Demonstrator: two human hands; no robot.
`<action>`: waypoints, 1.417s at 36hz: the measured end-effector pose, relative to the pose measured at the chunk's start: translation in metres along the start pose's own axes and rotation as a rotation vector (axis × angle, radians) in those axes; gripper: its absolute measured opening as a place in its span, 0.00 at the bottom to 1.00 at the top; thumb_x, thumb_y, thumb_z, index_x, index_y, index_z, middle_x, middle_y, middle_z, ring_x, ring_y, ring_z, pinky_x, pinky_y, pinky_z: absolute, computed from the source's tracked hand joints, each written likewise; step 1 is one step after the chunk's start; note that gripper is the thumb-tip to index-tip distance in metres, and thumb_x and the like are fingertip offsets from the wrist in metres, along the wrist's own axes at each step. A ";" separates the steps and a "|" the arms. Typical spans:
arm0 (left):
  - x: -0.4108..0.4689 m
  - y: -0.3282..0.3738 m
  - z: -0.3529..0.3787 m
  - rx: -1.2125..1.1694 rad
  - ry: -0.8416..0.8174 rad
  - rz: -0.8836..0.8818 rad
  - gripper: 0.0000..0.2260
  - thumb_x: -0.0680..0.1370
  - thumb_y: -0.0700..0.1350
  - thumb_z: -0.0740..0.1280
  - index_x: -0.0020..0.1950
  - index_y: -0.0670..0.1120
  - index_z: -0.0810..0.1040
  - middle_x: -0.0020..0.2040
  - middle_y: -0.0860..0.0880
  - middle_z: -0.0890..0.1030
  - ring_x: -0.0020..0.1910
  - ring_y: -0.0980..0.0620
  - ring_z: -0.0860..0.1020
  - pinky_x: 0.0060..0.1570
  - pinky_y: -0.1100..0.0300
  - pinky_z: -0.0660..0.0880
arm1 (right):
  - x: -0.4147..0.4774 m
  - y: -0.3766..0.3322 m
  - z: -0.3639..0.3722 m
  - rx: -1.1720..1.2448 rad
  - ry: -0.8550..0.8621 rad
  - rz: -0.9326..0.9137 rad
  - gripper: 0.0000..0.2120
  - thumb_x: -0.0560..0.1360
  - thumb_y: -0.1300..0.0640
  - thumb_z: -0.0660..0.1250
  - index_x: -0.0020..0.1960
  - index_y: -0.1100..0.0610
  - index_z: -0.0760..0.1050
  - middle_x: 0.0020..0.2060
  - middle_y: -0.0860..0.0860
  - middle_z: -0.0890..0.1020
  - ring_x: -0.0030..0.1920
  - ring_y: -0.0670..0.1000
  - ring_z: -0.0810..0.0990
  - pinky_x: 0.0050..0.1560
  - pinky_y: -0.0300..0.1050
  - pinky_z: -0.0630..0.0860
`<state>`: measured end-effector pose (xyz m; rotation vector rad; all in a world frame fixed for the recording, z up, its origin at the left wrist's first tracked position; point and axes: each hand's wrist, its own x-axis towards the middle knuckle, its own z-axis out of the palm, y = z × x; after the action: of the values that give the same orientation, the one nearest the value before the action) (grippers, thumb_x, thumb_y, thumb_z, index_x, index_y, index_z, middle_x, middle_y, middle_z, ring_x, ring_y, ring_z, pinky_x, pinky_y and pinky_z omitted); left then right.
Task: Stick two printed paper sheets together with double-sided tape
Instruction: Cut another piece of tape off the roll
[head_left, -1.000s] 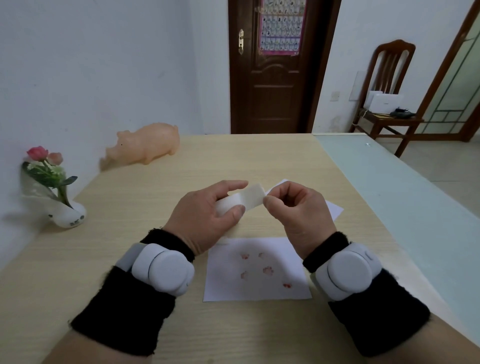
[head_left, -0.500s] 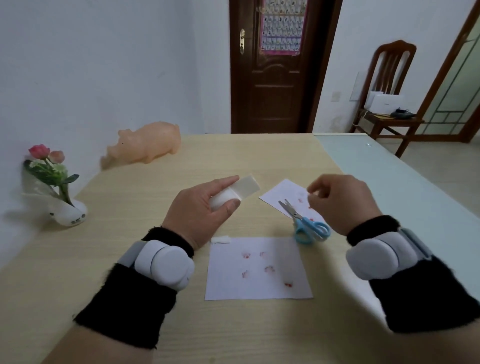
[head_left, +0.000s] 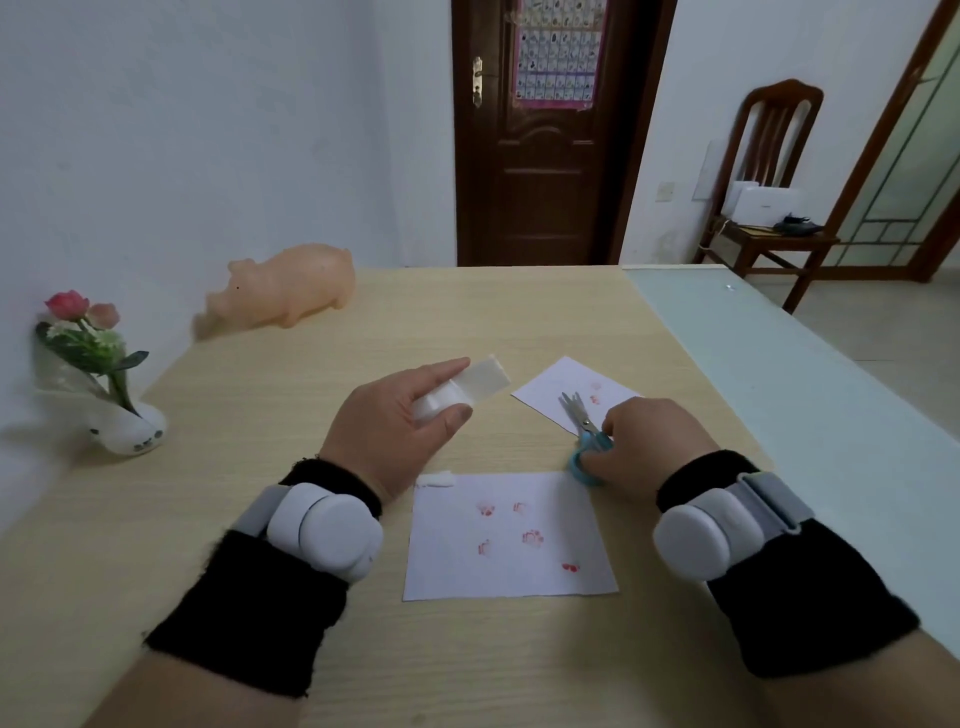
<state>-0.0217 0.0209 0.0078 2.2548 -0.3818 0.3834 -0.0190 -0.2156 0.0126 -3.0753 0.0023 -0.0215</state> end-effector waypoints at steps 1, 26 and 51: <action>0.000 0.000 0.000 0.006 0.001 0.001 0.21 0.69 0.55 0.64 0.62 0.59 0.76 0.56 0.60 0.80 0.53 0.63 0.76 0.51 0.78 0.67 | 0.000 0.000 0.001 -0.010 -0.001 -0.004 0.17 0.71 0.44 0.65 0.33 0.55 0.67 0.30 0.48 0.72 0.35 0.51 0.70 0.28 0.39 0.59; 0.001 0.000 -0.002 -0.057 0.027 0.018 0.19 0.69 0.55 0.66 0.60 0.62 0.76 0.52 0.66 0.78 0.51 0.67 0.76 0.52 0.75 0.68 | -0.018 -0.018 -0.009 0.013 0.169 0.081 0.10 0.74 0.52 0.63 0.38 0.56 0.65 0.29 0.49 0.65 0.36 0.55 0.69 0.36 0.41 0.64; 0.000 0.013 -0.017 -0.287 -0.048 0.043 0.16 0.68 0.48 0.68 0.53 0.63 0.75 0.45 0.76 0.76 0.49 0.73 0.76 0.45 0.78 0.68 | -0.032 -0.009 -0.014 0.872 -0.251 -0.383 0.22 0.55 0.32 0.67 0.39 0.47 0.76 0.29 0.43 0.74 0.31 0.43 0.71 0.35 0.35 0.69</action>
<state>-0.0296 0.0254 0.0276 1.9807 -0.4798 0.2772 -0.0509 -0.2071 0.0268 -2.1492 -0.4701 0.2673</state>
